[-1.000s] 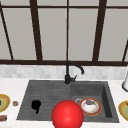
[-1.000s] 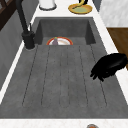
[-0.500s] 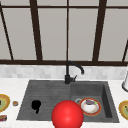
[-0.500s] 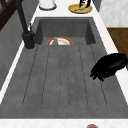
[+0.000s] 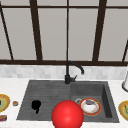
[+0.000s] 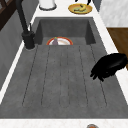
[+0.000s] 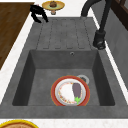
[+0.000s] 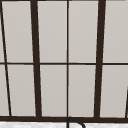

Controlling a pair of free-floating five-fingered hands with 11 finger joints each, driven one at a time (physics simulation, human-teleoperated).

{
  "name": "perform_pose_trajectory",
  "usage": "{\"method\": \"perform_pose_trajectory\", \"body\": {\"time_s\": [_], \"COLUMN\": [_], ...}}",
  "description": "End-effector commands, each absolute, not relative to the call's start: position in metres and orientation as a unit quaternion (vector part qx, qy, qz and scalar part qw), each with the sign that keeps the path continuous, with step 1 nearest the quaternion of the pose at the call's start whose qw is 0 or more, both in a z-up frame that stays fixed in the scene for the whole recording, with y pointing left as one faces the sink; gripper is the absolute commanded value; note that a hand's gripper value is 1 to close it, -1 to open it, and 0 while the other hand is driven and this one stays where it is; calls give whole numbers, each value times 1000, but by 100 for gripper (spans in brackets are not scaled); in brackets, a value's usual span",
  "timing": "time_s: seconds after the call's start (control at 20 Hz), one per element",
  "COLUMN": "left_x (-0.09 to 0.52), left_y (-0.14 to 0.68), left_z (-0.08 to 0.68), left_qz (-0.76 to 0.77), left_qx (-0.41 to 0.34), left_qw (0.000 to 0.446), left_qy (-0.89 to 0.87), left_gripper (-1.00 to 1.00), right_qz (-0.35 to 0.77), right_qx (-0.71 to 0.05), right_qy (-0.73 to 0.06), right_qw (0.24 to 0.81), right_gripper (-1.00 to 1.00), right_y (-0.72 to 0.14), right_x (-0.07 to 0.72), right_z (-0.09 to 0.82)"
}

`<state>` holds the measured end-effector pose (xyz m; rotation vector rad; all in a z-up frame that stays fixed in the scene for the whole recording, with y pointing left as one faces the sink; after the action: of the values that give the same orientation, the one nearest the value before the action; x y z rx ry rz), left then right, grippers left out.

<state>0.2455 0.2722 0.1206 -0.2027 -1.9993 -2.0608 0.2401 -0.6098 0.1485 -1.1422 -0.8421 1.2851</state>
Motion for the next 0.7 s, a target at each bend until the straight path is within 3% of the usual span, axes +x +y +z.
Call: {"method": "perform_pose_trajectory", "body": {"time_s": [0.0, 0.2, 0.4, 0.65], "left_x": [246, 246, 246, 246], "left_y": [272, 272, 272, 272], "left_z": [121, 121, 121, 121], "left_qz": [-710, -710, -710, -710], "left_qx": [-70, -70, -70, -70], "left_qw": [131, 131, 131, 131], "left_qy": [-689, -689, -689, -689], "left_gripper": [0, 0, 0, 0], "right_qz": [562, 576, 544, 568], "right_qx": [-461, -453, -499, -461], "right_qy": [-362, -355, -371, -348], "right_qw": [583, 581, 564, 586], "right_gripper": [-100, -100, -100, -100], "right_y": [-598, -580, -560, -531], "right_x": [246, 246, 241, 231], "right_z": [172, 185, 209, 225]}}
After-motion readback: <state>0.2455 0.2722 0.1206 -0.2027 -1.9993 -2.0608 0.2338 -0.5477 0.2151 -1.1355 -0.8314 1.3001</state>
